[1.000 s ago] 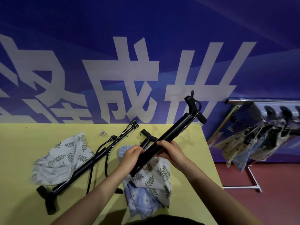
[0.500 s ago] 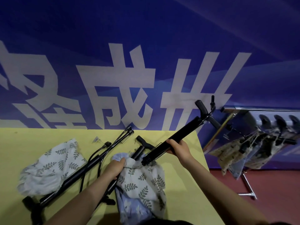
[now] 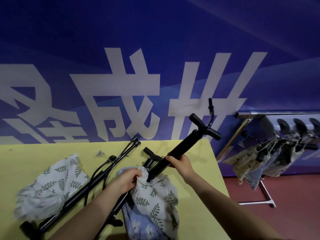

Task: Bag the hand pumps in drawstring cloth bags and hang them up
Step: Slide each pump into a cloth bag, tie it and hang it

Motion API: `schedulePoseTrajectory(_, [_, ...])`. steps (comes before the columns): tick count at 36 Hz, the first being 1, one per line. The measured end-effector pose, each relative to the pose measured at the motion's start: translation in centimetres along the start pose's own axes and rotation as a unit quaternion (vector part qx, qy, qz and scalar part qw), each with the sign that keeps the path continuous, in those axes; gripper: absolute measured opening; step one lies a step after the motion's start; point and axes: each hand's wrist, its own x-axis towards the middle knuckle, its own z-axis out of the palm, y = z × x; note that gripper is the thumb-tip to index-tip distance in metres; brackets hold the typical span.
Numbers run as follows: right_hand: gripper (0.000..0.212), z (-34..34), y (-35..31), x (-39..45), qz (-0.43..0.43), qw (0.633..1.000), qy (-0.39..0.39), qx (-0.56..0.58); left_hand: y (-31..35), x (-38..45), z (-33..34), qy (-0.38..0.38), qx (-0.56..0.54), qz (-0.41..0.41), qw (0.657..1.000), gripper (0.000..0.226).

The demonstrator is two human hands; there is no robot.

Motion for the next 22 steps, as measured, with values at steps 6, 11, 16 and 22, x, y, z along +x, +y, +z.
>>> schedulePoseTrajectory(6, [0.004,-1.3,-0.4,-2.7,-0.052,0.997,-0.048,0.042,-2.0,4.6,-1.8,-0.016,-0.072,0.003,0.997,0.057])
schedulePoseTrajectory(11, [0.012,-2.8,-0.9,-4.5,-0.073,0.992,-0.095,0.033,1.1,-2.6,0.8,-0.052,0.012,0.018,0.998,0.04])
schedulePoseTrajectory(16, [0.012,-3.8,-1.1,-5.9,-0.074,0.988,-0.135,0.014,2.0,-4.6,1.9,-0.045,0.051,0.108,0.992,0.013])
schedulePoseTrajectory(22, [0.015,-3.9,-0.2,-7.6,-0.075,0.99,-0.117,0.007,1.5,-5.7,2.7,-0.039,0.031,0.16,0.986,0.017])
